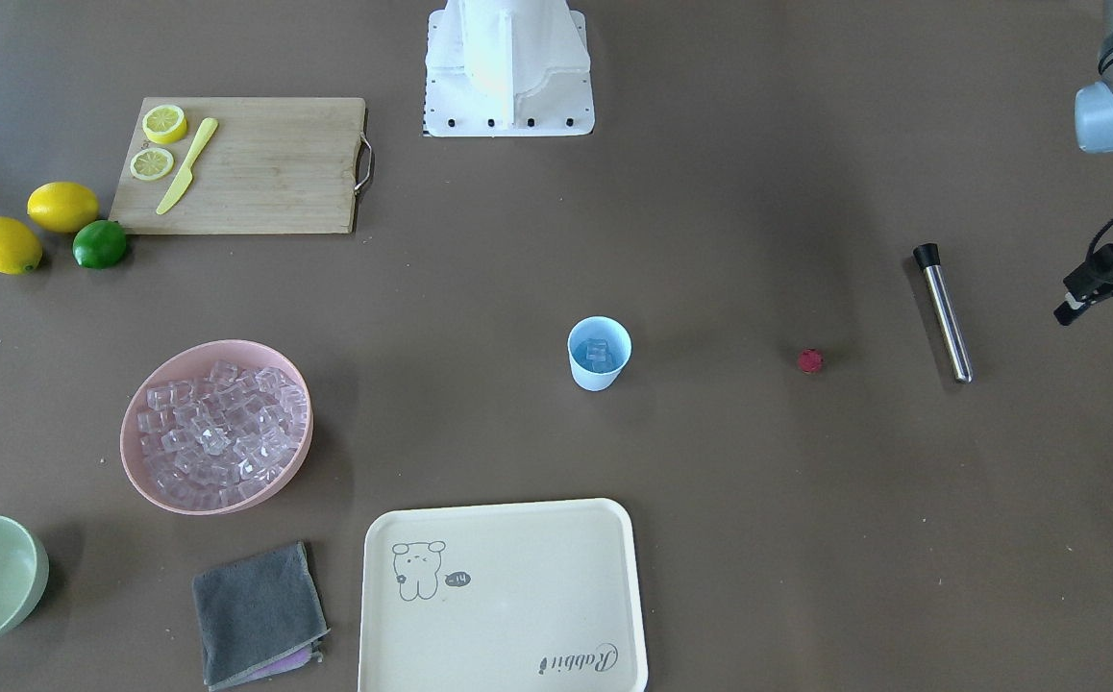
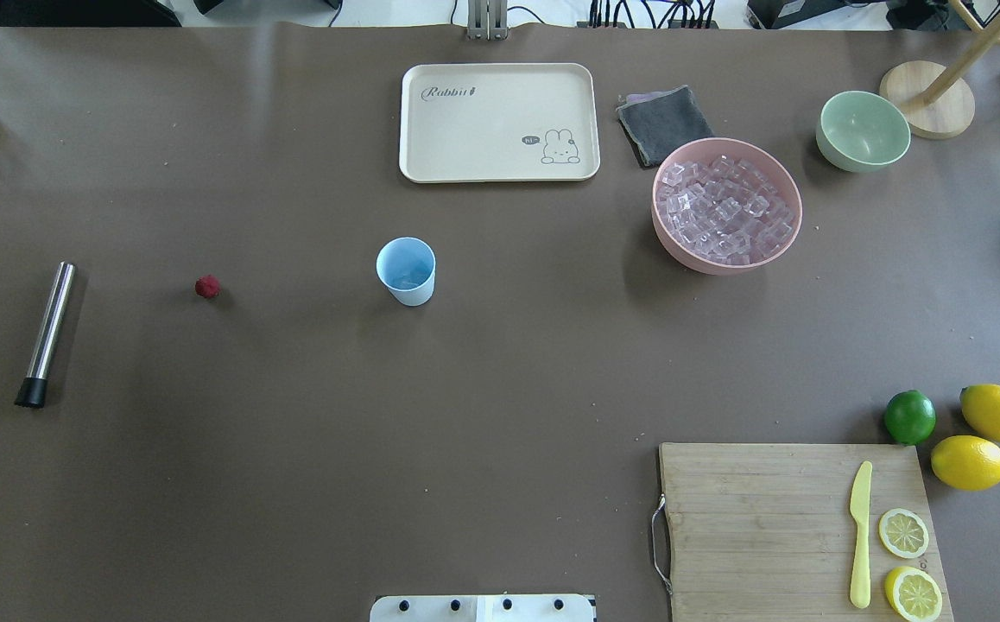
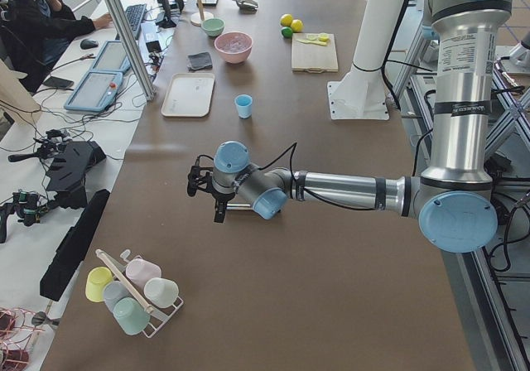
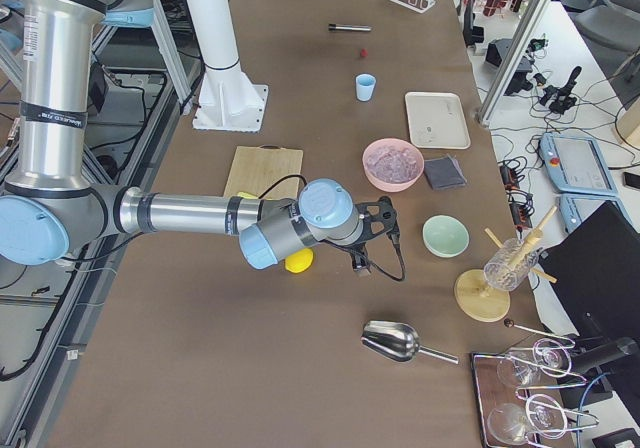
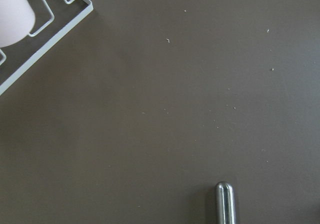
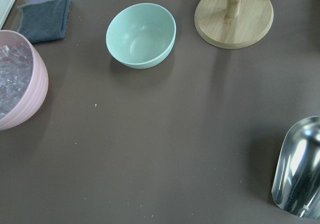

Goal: Mash ice and strawberries in cup
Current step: 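Bring the left gripper in from the table edge near the pestle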

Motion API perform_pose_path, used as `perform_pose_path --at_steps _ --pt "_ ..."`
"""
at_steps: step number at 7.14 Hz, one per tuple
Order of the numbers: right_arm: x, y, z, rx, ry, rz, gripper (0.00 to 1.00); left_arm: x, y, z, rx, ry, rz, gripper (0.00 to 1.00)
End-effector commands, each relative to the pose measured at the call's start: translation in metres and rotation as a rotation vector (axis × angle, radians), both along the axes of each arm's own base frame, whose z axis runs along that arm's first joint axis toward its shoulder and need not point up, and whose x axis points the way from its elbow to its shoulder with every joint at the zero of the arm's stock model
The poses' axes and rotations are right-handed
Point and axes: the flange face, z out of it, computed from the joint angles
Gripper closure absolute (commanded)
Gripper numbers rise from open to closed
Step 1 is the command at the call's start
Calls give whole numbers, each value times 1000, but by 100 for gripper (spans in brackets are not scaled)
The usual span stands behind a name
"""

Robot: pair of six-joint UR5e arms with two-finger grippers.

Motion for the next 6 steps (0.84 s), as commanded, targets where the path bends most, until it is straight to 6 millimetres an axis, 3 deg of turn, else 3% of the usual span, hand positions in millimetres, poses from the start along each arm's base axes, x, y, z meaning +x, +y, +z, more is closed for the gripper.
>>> perform_pose_path --at_steps 1,2,4,6 --pt "0 -1 -2 5 1 0 4 70 -9 -29 49 -24 -6 2" --pt "0 -3 -2 4 2 1 4 85 -9 -32 53 -34 -7 2" --pt "0 -5 -5 10 3 1 3 83 -5 -28 44 -37 -9 2" --pt "0 -4 -4 8 10 4 3 86 -8 -37 28 -22 -35 2"
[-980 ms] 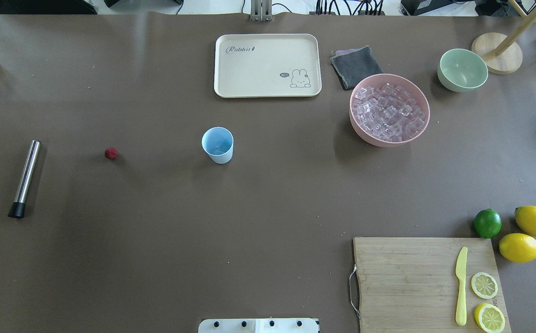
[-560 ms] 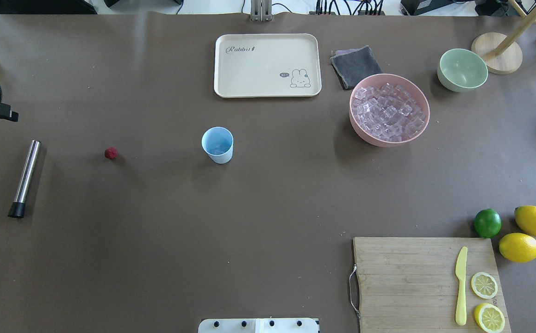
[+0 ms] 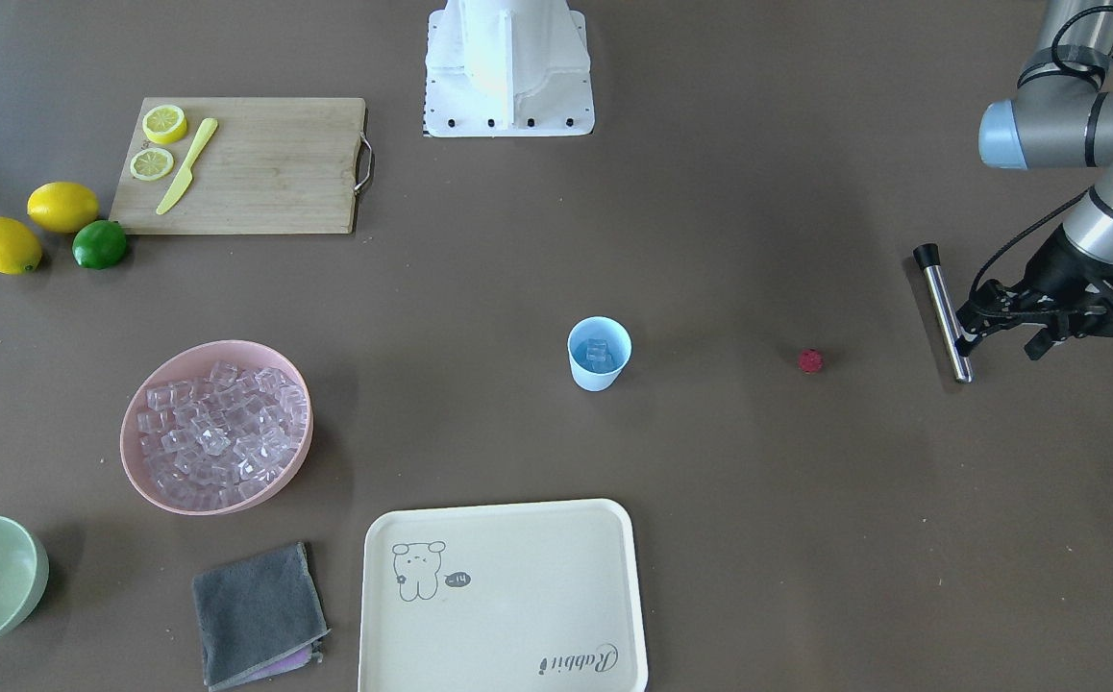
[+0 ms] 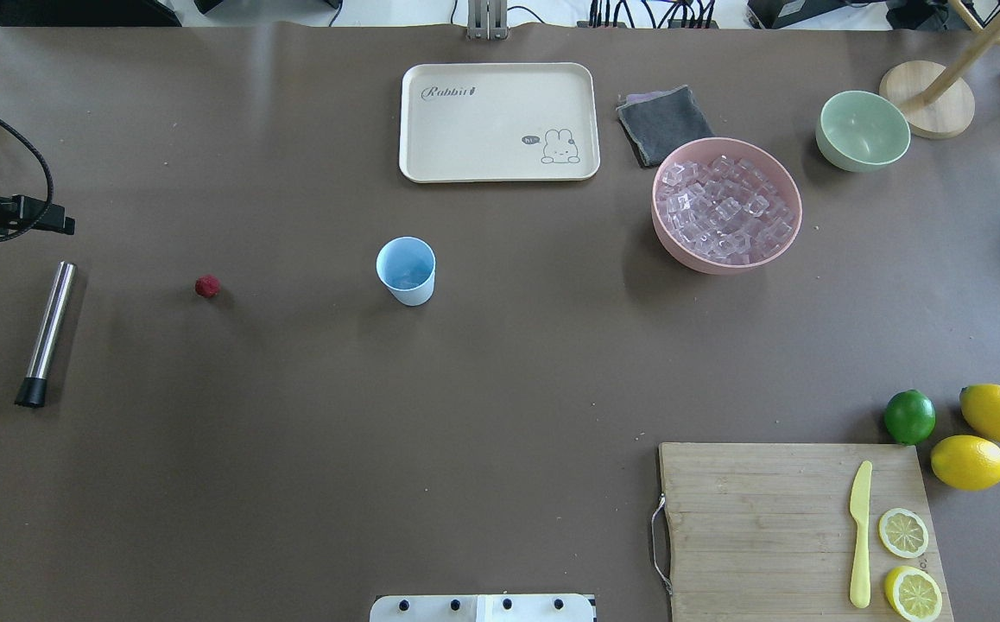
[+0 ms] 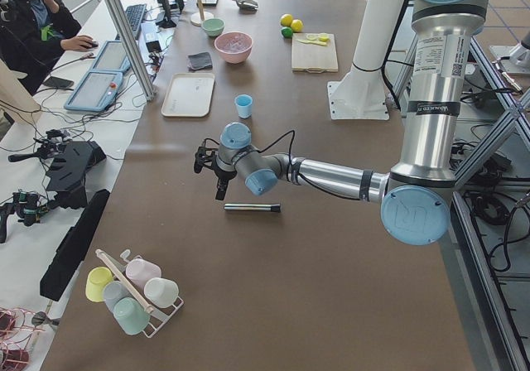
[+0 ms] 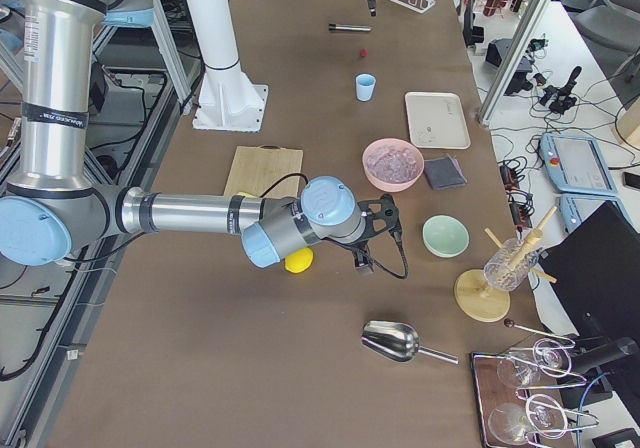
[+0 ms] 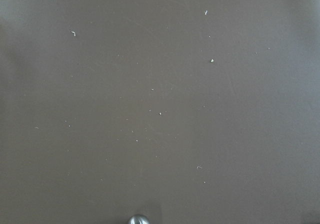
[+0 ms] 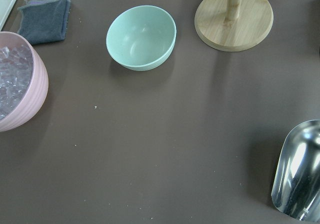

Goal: Mash ice and strawberries in cup
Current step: 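Bring the left gripper in from the table edge near the pestle, then lower the left gripper onto the red strawberry and close on it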

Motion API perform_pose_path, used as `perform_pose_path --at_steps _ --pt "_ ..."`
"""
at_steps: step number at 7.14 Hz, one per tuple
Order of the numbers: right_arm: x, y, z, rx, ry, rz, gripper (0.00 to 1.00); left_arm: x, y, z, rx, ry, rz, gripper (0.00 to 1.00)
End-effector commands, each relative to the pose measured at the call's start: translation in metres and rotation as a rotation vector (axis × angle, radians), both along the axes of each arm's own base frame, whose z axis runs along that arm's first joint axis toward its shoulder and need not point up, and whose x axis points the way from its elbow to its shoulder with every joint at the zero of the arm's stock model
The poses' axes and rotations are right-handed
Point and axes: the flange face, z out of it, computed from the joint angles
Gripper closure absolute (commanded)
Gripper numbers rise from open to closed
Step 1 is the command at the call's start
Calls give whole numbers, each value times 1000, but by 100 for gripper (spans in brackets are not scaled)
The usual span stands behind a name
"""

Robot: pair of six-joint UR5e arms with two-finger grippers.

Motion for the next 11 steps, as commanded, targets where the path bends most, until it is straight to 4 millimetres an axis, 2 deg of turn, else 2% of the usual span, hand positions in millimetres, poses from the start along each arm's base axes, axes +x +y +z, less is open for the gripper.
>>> perform_pose_path --at_steps 1,2,6,7,8,10,11 --pt "0 0 1 0 2 1 3 17 -3 -15 -29 30 -19 2" --pt "0 0 0 2 2 1 3 17 -2 -18 -32 37 -24 2" --pt "-3 -5 -1 8 31 7 2 13 7 -10 -43 30 -22 2" --pt "-3 -4 -1 8 33 7 2 14 4 -20 -35 41 -28 2" --pt "-3 -3 1 5 31 6 2 39 8 -29 -76 68 -31 2" --pt "-3 -5 0 6 33 7 2 66 17 -34 -66 54 -24 2" --pt "-3 -5 0 7 32 8 2 88 22 -38 -53 42 -19 2"
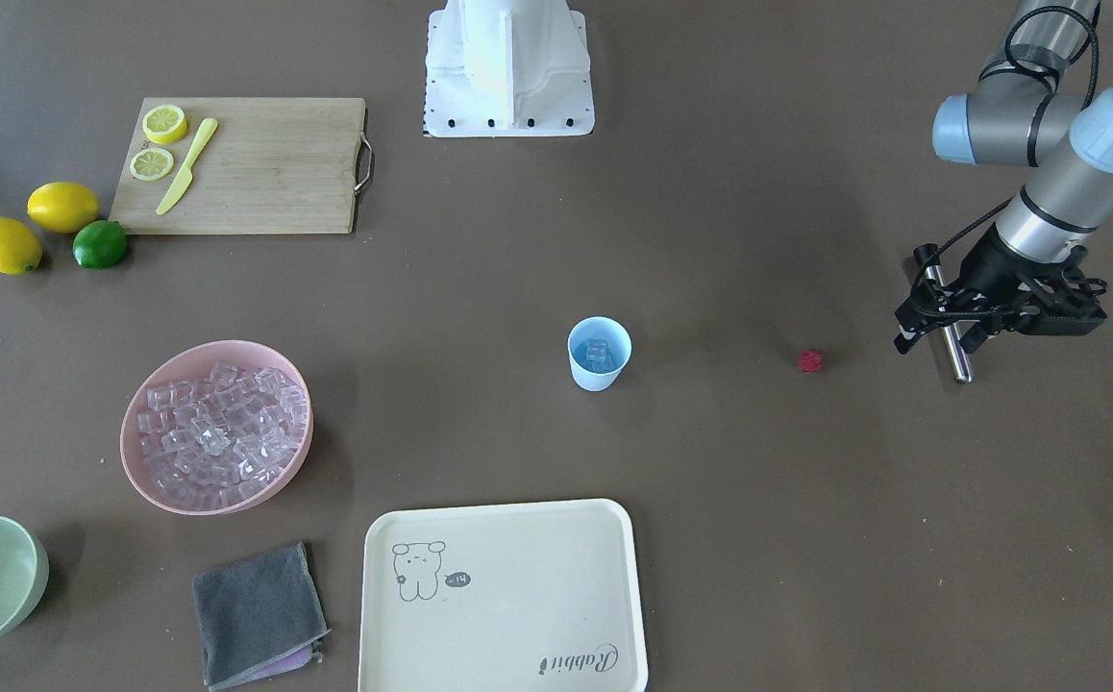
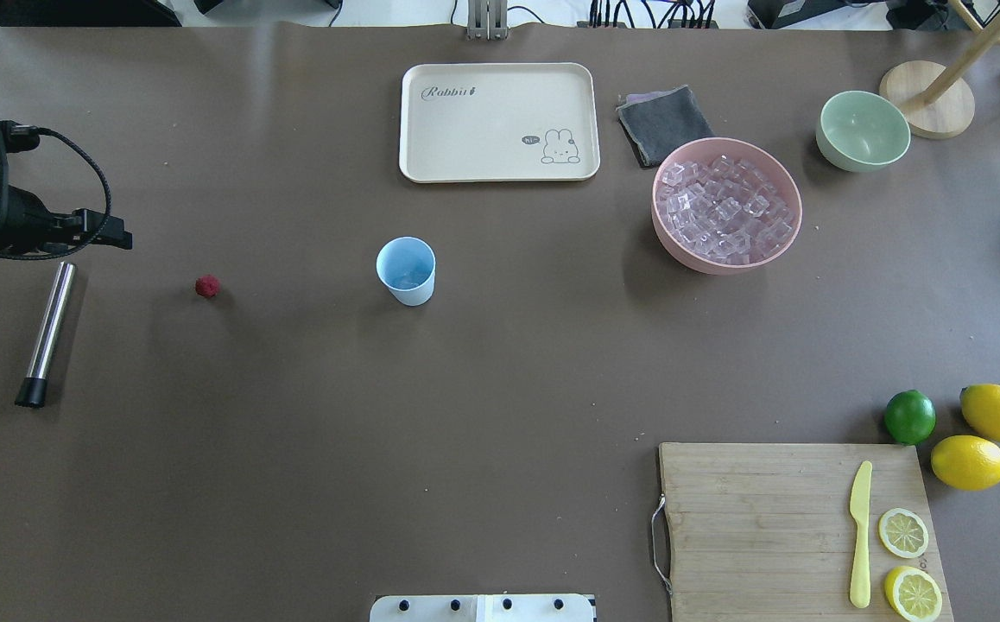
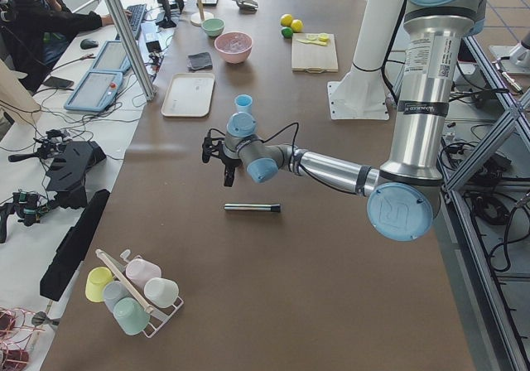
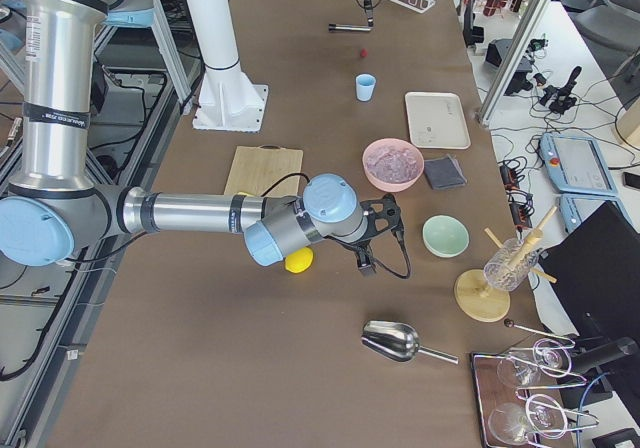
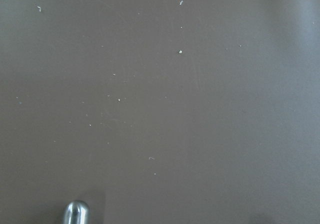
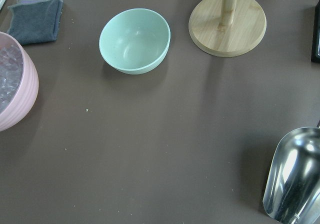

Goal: Mash ice and strawberries in cup
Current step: 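Lower the left gripper onto the red strawberry and close on it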

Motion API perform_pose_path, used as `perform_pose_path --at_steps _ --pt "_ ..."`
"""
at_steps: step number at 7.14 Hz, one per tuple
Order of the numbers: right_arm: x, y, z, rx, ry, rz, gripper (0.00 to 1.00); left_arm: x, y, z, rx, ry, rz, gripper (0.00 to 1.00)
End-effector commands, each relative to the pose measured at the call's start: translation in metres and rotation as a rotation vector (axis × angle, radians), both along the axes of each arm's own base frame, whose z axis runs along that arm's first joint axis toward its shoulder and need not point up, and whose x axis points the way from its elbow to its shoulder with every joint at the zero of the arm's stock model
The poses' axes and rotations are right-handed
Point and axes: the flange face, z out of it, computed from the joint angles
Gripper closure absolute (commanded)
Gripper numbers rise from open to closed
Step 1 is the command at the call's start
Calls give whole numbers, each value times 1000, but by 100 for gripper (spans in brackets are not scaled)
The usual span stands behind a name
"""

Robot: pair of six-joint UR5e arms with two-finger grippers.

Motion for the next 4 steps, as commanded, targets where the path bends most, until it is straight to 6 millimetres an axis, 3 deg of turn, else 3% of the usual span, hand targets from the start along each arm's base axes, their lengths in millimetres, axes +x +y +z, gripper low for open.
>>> perform_pose_path --at_steps 1,2,4 --pt "0 0 0 0 0 0 2 49 12 -13 10 -9 8 2" --pt "0 1 1 -3 0 1 2 63 16 -18 3 1 22 2" --pt "0 0 1 -2 0 0 2 69 12 -26 12 7 24 2"
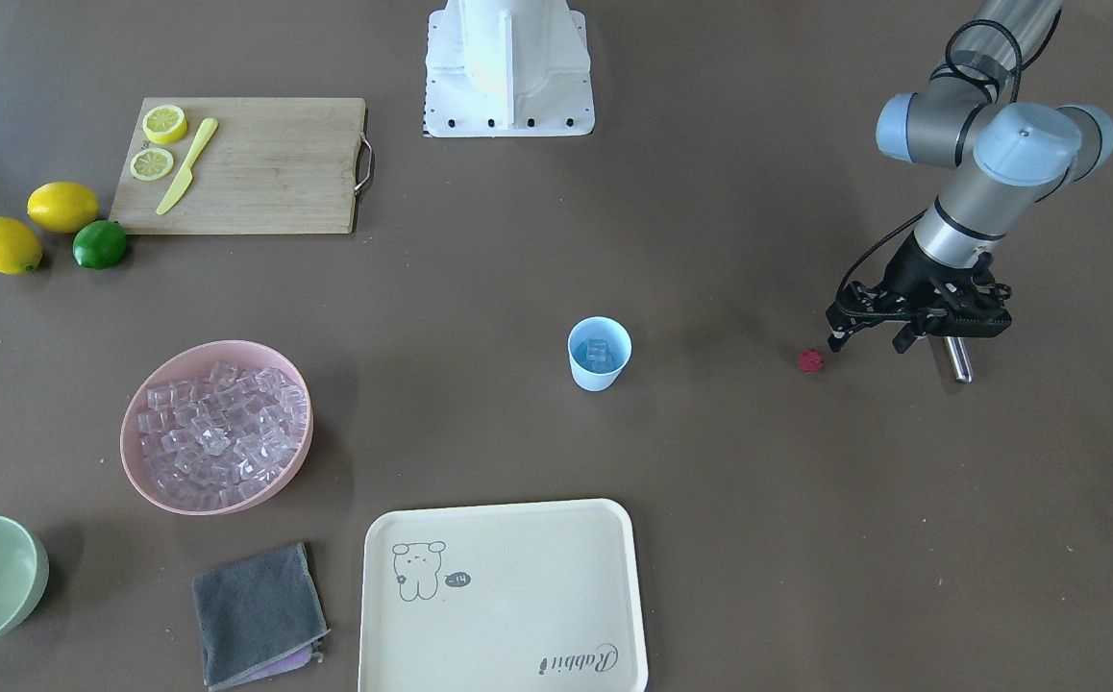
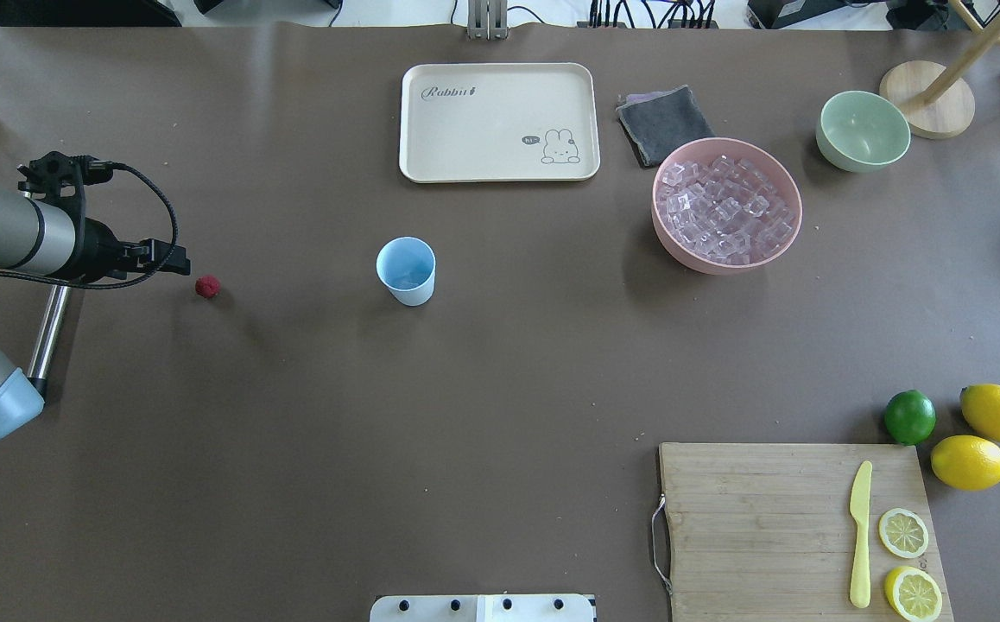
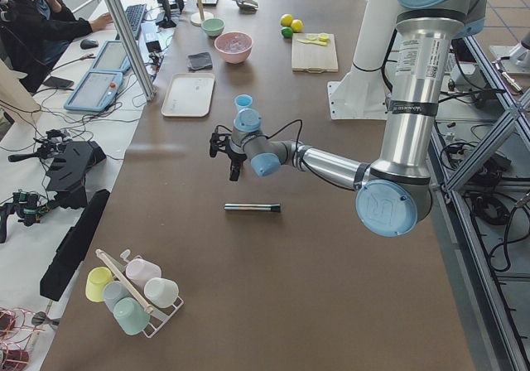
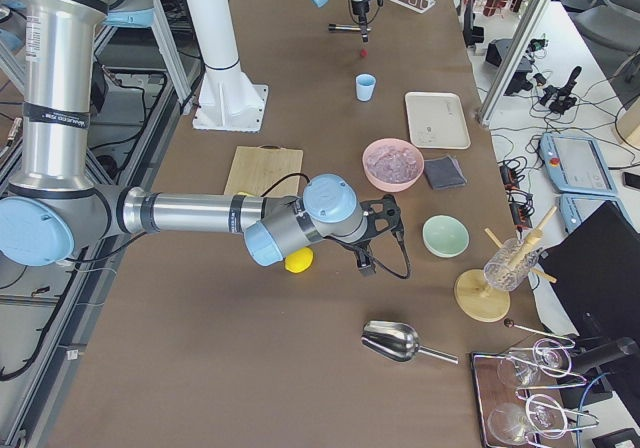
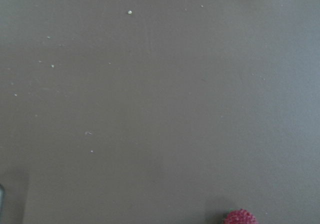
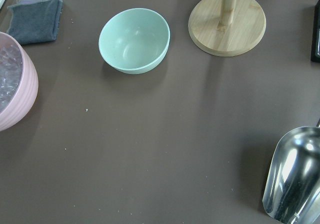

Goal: Mash ice and strawberries in cup
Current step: 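Lower the left gripper onto the red strawberry and close on it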

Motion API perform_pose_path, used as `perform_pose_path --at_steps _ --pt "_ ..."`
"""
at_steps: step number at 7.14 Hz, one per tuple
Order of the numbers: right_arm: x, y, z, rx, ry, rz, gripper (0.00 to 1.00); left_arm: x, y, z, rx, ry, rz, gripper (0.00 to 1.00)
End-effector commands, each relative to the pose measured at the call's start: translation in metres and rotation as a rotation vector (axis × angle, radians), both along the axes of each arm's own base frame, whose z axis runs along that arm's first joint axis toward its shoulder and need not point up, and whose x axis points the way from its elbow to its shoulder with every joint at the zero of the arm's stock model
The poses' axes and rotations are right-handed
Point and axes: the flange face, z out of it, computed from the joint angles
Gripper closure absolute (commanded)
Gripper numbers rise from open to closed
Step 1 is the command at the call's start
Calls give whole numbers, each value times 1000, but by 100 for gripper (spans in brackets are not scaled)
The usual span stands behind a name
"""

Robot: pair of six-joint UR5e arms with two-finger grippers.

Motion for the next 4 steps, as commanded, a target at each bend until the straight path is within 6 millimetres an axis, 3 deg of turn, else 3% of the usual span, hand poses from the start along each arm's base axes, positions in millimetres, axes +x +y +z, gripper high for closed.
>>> perform_pose_path --at_steps 1,4 --pt "0 1 1 -1 0 -1 2 20 2 -9 1 2 24 2" --pt "0 3 4 -9 0 -1 2 50 -4 -20 14 -19 41 3"
